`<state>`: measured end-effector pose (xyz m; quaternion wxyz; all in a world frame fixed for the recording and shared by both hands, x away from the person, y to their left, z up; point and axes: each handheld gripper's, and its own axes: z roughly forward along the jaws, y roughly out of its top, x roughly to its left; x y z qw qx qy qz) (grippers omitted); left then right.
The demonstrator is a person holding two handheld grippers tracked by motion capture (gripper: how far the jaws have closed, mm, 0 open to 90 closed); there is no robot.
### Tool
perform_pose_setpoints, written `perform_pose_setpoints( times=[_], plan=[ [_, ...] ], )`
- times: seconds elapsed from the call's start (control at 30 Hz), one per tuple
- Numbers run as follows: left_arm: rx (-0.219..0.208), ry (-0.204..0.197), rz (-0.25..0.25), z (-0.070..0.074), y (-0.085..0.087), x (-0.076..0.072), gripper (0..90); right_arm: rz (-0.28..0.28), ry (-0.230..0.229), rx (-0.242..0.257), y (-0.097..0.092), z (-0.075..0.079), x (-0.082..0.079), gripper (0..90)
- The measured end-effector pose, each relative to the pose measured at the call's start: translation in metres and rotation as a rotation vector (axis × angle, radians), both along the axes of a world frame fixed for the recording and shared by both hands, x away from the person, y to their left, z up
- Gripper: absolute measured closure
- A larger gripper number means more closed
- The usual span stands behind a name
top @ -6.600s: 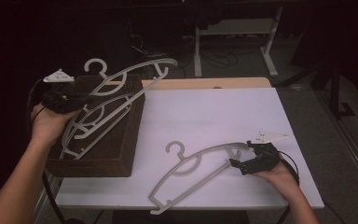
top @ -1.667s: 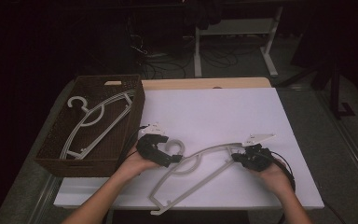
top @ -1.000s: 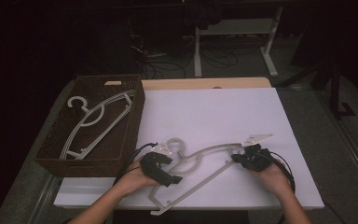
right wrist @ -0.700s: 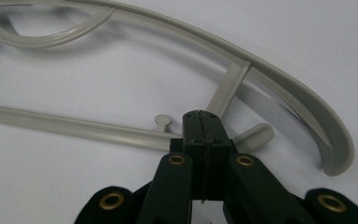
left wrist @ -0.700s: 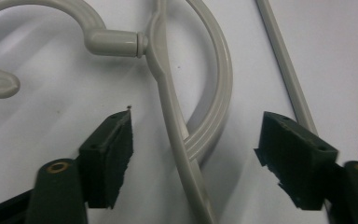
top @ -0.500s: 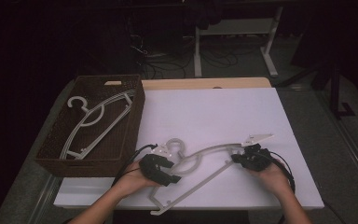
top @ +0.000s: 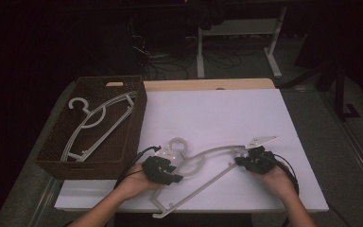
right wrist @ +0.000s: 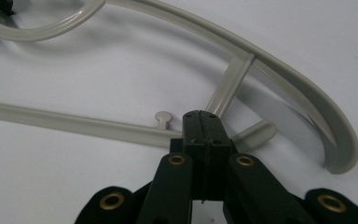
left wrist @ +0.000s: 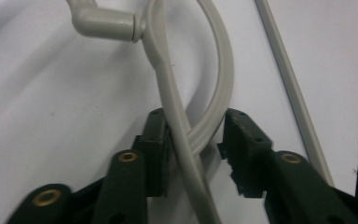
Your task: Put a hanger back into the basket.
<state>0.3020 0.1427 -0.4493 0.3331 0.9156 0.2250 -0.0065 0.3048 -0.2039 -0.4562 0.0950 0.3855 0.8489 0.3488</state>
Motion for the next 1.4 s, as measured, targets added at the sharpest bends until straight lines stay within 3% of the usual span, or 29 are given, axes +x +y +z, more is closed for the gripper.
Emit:
perform_pose_setpoints(
  times=[0.27, 0.5, 0.63, 0.73, 1.0, 1.2, 1.4],
  plan=[
    [-0.078, 0.100, 0.005, 0.004, 0.005, 0.005, 75.2, -0.005, -0.011, -0.011, -0.001, 0.002, -0.001, 89.4],
    [-0.145, 0.118, 0.055, 0.011, 0.008, 0.010, 79.1, 0.006, -0.041, 0.004, 0.002, 0.006, -0.001, 89.2],
    [-0.166, 0.099, 0.086, 0.018, 0.010, 0.012, 80.1, 0.007, -0.071, 0.044, 0.000, 0.014, -0.006, 84.7],
    [-0.172, 0.084, 0.123, 0.024, 0.012, 0.015, 80.2, 0.008, -0.080, 0.078, -0.002, 0.017, -0.009, 77.8],
    [-0.181, 0.060, 0.187, 0.043, 0.014, 0.021, 80.2, 0.001, -0.097, 0.113, -0.003, 0.021, -0.014, 55.6],
    [-0.188, 0.026, 0.209, 0.068, 0.014, 0.026, 80.2, -0.003, -0.103, 0.112, -0.002, 0.021, -0.014, 39.2],
    [-0.189, -0.011, 0.210, 0.101, 0.015, 0.033, 80.2, -0.008, -0.102, 0.111, -0.003, 0.020, -0.014, 30.4]
  ],
)
